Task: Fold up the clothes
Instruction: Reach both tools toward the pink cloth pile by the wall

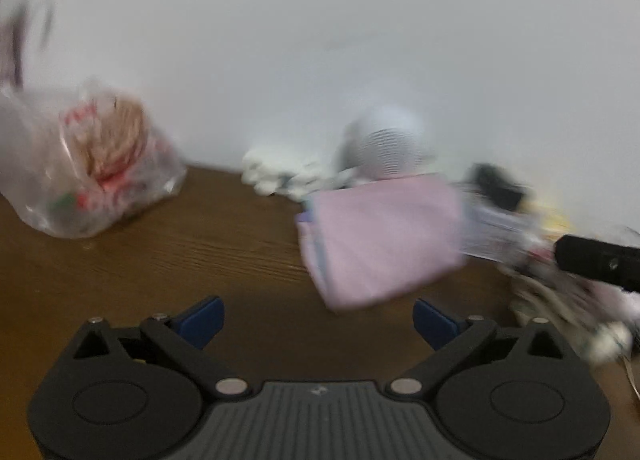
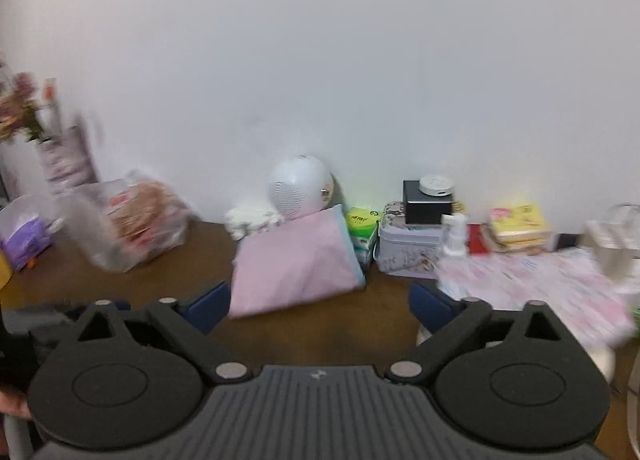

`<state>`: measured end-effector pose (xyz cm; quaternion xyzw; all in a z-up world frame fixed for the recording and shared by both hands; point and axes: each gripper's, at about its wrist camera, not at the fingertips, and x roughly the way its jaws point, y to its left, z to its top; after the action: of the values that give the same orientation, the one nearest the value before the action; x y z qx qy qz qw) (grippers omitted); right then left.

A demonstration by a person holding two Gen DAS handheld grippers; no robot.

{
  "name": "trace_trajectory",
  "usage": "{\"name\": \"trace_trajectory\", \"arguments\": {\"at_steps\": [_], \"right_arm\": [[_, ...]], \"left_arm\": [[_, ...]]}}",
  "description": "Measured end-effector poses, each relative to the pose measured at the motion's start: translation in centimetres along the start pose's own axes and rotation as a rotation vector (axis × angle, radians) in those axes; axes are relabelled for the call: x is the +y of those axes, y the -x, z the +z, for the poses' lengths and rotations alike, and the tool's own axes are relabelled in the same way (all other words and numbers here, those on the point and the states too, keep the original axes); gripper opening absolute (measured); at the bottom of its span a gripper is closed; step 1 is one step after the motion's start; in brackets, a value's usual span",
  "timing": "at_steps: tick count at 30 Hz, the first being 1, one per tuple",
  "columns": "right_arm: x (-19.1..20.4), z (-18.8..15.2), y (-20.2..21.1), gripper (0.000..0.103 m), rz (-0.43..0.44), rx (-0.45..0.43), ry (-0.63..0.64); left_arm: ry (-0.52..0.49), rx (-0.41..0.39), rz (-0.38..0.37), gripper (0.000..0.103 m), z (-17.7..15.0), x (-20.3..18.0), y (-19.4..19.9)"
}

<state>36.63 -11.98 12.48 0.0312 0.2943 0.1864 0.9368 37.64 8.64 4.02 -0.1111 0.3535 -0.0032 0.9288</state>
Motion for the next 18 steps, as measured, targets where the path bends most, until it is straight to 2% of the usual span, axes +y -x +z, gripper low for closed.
{"name": "trace_trajectory", "arguments": {"at_steps": [2,3,6,7,8,10,11,12,13,16,18], "right_arm": [[-0.9,1.6,-3.9,0.075,0.018,0.026,-0.024],[-1.0,2.2,-5.7,0.075,0.020,0.029,-0.022],[-1.7,3.0,-10.3,0.067,-0.001,0.069,-0.039],[-2.0,3.0,-11.6,0.063,-0.005,0.087,-0.052],[-1.8,2.7,-12.0,0.052,0.001,0.092,-0.052],[-1.2,2.1,-12.3,0.033,0.019,0.094,-0.041],[-0.9,1.8,-12.4,0.009,0.028,0.096,-0.036],[-0.7,1.5,-12.6,0.004,0.037,0.097,-0.031],[-0.3,1.1,-12.1,0.003,0.057,0.088,-0.039],[0.4,0.0,-8.2,0.003,0.154,0.058,-0.142],[1.1,-1.6,-4.2,0.002,0.216,0.043,-0.226]], "left_arm": [[0.105,0.010,0.020,0.094,1.3,1.3,-2.8],[0.158,0.010,-0.001,0.088,1.7,1.8,-3.9],[0.273,0.019,-0.077,0.082,2.6,2.8,-5.9],[0.287,0.009,-0.101,0.080,2.9,2.8,-6.2],[0.319,0.011,-0.128,0.073,2.9,3.0,-6.4],[0.375,0.017,-0.185,0.057,2.9,3.3,-6.7],[0.373,0.024,-0.217,0.038,2.8,3.2,-6.7],[0.368,0.031,-0.247,0.012,2.6,3.0,-6.7],[0.351,0.040,-0.266,0.001,2.5,2.7,-6.5],[0.338,0.028,-0.318,0.000,1.1,2.0,-4.4],[0.326,0.011,-0.375,0.000,-0.6,1.9,-1.0]]}}
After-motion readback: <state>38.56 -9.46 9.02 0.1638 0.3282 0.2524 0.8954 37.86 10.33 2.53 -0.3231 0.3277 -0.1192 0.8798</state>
